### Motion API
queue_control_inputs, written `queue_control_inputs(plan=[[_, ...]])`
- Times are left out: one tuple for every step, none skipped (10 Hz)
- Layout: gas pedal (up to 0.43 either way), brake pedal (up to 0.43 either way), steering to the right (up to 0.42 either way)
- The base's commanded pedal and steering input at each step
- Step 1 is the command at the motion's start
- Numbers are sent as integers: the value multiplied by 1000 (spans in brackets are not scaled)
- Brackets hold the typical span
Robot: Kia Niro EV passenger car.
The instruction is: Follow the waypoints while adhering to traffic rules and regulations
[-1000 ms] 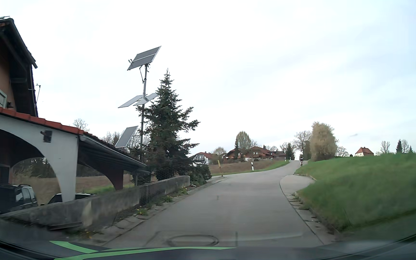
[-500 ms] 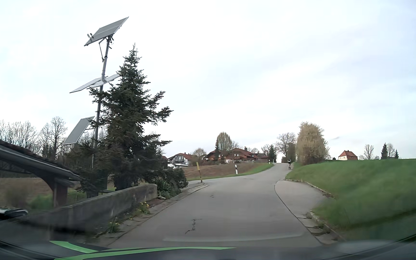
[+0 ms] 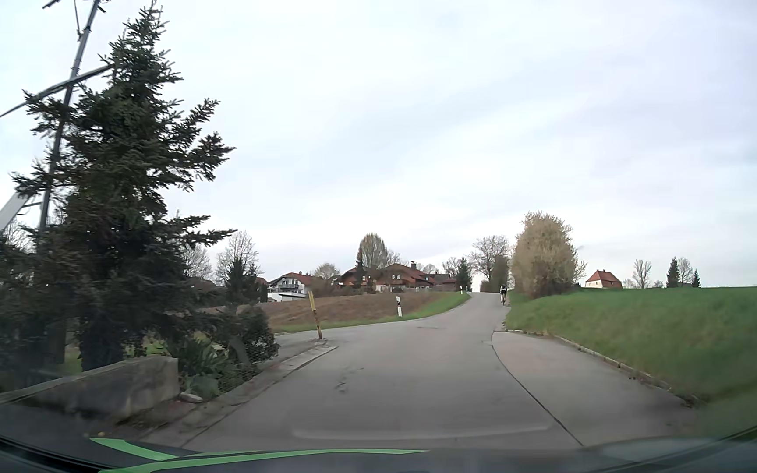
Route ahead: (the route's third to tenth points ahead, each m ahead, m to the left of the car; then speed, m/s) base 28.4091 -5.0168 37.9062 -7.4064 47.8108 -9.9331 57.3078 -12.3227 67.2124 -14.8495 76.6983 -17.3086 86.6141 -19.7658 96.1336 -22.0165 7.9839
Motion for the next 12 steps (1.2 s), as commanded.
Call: queue_control_inputs(plan=[[287, 0, 75], [280, 0, 75], [280, 0, 72], [280, 0, 66], [280, 0, 65], [280, 0, 65], [280, 0, 63], [280, 0, 60], [280, 0, 57], [280, 0, 54], [280, 0, 51], [280, 0, 49]])
